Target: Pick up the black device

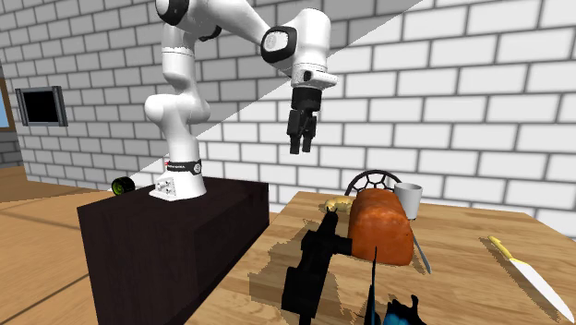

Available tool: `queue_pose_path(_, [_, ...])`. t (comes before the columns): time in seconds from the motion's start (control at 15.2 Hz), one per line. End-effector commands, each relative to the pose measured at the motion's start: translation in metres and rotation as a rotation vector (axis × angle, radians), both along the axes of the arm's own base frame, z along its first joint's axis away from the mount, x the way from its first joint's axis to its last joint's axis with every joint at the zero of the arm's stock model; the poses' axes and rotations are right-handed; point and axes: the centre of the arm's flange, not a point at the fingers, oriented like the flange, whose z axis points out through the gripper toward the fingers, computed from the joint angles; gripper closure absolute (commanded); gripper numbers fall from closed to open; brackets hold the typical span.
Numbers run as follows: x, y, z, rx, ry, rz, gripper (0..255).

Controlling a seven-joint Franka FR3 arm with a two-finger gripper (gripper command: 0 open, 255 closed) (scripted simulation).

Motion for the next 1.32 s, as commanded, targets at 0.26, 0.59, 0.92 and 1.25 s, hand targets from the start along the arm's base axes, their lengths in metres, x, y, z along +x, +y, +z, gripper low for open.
queue_pose_path(0.26, [0.048,-0.03,-0.055,-0.007,0.01,0.013,0])
queue_pose_path(0.59, [0.089,-0.056,-0.1,-0.013,0.018,0.023,0])
queue_pose_path(0.92, [0.13,-0.083,-0.146,-0.018,0.027,0.033,0])
queue_pose_path(1.25, [0.133,-0.084,-0.17,-0.019,0.027,0.034,0])
